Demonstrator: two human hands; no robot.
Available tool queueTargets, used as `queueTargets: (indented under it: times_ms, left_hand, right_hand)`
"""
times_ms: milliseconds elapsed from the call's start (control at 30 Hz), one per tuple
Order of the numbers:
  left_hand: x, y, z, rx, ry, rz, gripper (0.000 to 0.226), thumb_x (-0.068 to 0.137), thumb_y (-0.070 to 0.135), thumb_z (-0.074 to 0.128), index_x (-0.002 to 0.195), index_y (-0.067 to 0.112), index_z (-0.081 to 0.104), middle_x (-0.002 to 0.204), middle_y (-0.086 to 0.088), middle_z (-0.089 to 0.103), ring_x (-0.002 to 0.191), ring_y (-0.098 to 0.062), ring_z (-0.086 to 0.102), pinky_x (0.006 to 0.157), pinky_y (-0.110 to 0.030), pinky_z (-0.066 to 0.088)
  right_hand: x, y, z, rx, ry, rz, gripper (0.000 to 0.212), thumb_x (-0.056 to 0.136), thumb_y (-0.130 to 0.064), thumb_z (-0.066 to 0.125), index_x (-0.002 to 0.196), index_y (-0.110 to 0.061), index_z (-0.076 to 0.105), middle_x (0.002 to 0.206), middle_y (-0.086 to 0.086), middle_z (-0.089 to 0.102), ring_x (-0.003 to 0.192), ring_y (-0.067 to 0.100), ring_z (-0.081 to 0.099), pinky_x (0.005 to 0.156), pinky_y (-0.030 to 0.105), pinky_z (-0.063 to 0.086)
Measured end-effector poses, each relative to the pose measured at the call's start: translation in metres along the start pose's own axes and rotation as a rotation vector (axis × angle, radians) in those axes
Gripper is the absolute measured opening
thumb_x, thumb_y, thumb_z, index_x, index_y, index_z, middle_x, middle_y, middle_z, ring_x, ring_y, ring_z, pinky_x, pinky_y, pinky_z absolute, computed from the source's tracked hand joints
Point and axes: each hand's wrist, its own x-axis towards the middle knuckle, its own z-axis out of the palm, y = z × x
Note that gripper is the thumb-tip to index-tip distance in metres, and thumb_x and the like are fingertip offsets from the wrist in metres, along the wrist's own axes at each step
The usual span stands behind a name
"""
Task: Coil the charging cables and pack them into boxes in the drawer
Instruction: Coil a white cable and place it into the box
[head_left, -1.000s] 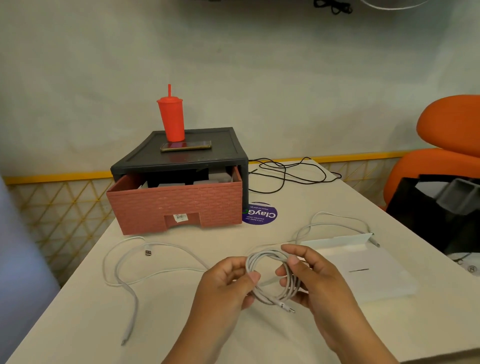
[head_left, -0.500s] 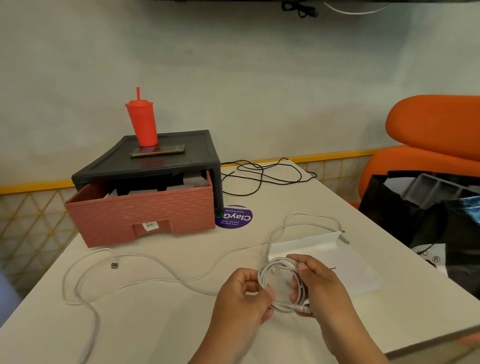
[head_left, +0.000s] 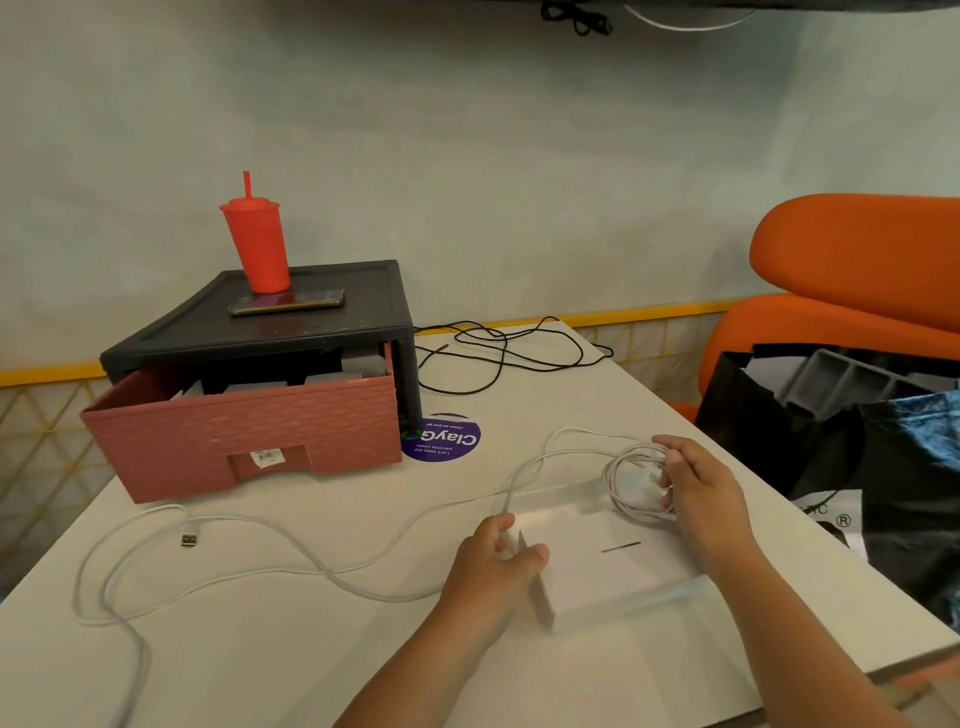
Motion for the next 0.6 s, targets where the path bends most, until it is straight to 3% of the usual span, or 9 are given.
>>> queueTargets:
  times_ms: [133, 300, 367, 500, 600]
  left_hand:
    - [0.007, -0.002, 0.005, 0.031, -0.030, -0.038, 0.056, 0.084, 0.031, 0.063, 0.135, 0.028, 0.040, 0.131, 0.003, 0.045, 0.114, -0.016, 0.051, 0.098, -0.033, 0.044]
    - [0.003, -0.001, 0.000, 0.023, -0.085, -0.035, 0.040, 0.078, 0.025, 0.066, 0.115, 0.027, 0.051, 0.108, 0.007, 0.059, 0.099, -0.012, 0.059, 0.085, -0.027, 0.049]
    - [0.000, -0.004, -0.007, 0.013, -0.129, -0.035, 0.048, 0.070, 0.025, 0.069, 0.113, 0.027, 0.050, 0.108, 0.003, 0.060, 0.099, -0.014, 0.059, 0.087, -0.029, 0.049]
    - [-0.008, -0.004, -0.028, -0.030, -0.183, -0.001, 0.071, 0.072, 0.003, 0.071, 0.121, 0.042, 0.037, 0.107, -0.001, 0.058, 0.099, -0.017, 0.059, 0.089, -0.026, 0.049]
    - [-0.017, -0.005, -0.045, -0.003, -0.166, 0.017, 0.096, 0.056, 0.008, 0.075, 0.129, 0.049, 0.026, 0.112, -0.005, 0.057, 0.102, -0.020, 0.059, 0.093, -0.030, 0.049]
  right_hand:
    - [0.005, 0.005, 0.000, 0.034, -0.049, 0.024, 0.027, 0.099, -0.014, 0.037, 0.105, -0.013, 0.062, 0.069, 0.005, 0.055, 0.058, 0.018, 0.049, 0.058, 0.024, 0.039]
    - [-0.008, 0.005, 0.003, 0.073, -0.017, 0.045, 0.026, 0.097, -0.012, 0.037, 0.101, -0.013, 0.063, 0.067, 0.006, 0.055, 0.057, 0.017, 0.049, 0.059, 0.026, 0.040]
    - [-0.017, 0.004, 0.006, 0.092, -0.010, 0.026, 0.027, 0.098, -0.013, 0.036, 0.101, -0.014, 0.063, 0.068, 0.006, 0.055, 0.057, 0.017, 0.049, 0.058, 0.025, 0.040]
    - [-0.038, -0.001, 0.013, 0.189, 0.004, 0.009, 0.024, 0.098, -0.013, 0.037, 0.100, -0.016, 0.061, 0.069, 0.007, 0.054, 0.056, 0.016, 0.049, 0.058, 0.024, 0.041]
    - [-0.053, -0.008, 0.021, 0.315, 0.005, 0.020, 0.015, 0.097, -0.012, 0.041, 0.093, -0.016, 0.056, 0.066, 0.008, 0.054, 0.054, 0.017, 0.048, 0.057, 0.026, 0.042]
